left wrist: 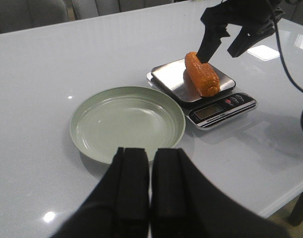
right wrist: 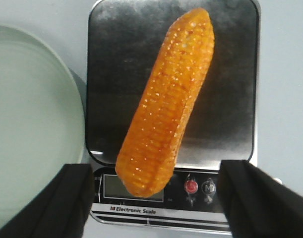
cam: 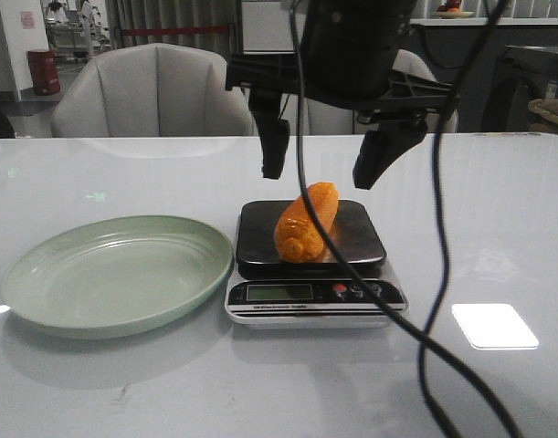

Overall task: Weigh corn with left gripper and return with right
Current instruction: 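Lower the right gripper over the corn on the scale and grasp it, then carry the corn with the right gripper over the green plate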

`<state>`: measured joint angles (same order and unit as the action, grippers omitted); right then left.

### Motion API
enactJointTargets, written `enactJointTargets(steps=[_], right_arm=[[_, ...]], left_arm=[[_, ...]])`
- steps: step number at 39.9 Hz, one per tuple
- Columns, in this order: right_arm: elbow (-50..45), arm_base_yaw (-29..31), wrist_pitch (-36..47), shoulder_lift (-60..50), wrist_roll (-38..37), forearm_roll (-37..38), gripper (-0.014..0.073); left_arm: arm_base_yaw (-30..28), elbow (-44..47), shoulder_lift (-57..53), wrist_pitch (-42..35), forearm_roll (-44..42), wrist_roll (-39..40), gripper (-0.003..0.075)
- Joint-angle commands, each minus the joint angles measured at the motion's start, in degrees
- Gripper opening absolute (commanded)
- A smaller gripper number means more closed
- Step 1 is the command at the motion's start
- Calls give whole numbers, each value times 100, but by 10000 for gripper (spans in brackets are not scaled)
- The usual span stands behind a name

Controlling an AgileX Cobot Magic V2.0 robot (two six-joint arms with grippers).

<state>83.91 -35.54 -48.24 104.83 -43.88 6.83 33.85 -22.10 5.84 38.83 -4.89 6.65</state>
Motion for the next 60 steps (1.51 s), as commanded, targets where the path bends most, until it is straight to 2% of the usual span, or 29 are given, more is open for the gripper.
enactJointTargets(steps=[1,11,14,24,35,39,50,56,60], right_arm=[[387,-53,-51,-26,-406,290,607],[425,-39,-103,479,-604,290,600],[425,-39,18,580,-604,290,554],[432,-39,280,599,-604,268,126],[753,-203,479,593,-592,-144,142],[817,-441,798,593,-592,-193,142],[822,-1248,2322,661,-392,-193,142],[822,-1402,2527,844,-392,-193,156],[822,-1406,2489,970,-392,-200,199]], left_arm=[[-14,-140,73,-443,-23,10,122],[-14,-140,73,-443,-23,10,122],[-14,-140,73,-443,-23,10,122],[-14,-140,73,-443,-23,10,122],[-14,-140,73,-443,-23,10,122],[-14,-140,73,-443,-23,10,122],[-14,-140,73,-443,-23,10,122],[-14,-140,73,-443,-23,10,122],[-14,-140,73,-443,-23,10,122]])
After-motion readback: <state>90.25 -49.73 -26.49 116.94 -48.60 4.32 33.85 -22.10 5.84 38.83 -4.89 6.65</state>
